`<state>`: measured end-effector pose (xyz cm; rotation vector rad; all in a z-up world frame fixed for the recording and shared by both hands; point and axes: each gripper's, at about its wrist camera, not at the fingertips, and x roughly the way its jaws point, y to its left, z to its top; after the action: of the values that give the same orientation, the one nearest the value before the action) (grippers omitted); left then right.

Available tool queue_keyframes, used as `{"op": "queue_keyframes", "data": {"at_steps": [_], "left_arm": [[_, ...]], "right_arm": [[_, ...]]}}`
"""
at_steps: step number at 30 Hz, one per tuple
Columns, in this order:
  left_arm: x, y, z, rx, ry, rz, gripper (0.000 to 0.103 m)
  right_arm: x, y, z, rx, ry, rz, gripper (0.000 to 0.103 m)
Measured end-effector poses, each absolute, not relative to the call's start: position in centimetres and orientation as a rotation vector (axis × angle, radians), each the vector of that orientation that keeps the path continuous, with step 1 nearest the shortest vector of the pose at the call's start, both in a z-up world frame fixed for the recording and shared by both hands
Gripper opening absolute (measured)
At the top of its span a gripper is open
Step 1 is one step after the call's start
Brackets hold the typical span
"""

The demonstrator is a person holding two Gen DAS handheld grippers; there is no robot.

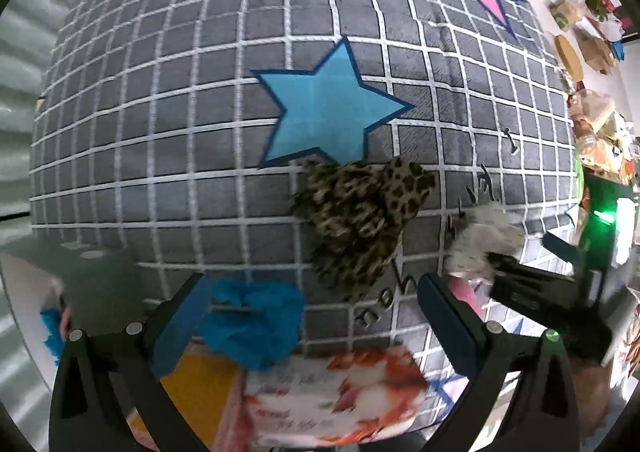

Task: Organize soft objects
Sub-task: 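Grasp the leopard-print scrunchie with left tool while right tool grasps the white polka-dot scrunchie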

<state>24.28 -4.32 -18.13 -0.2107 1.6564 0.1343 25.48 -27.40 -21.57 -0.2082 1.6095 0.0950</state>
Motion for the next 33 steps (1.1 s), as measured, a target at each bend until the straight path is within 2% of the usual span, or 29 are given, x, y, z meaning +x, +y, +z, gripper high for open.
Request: {"op": "queue_keyframes", "data": {"at_steps": [11, 22, 33], "left_arm": [[26.2, -5.2, -23.2, -0.235, 1.680, 0.235, 0.103], [26.4, -6.1, -27.7, -0.233, 1.694, 0.281, 0.103], [25.4, -5.0, -30.9, -0.290, 1.703, 0.268, 0.103]], "right_arm": [[25.0, -35.1, -18.2, 0.028, 1.531, 0.103, 0.103], [23.5, -24.8, -18.5, -0.098, 1.571, 0.255, 0.103], [22.4, -21.7, -21.0, -0.232, 1.614, 0.215, 0.103]]}}
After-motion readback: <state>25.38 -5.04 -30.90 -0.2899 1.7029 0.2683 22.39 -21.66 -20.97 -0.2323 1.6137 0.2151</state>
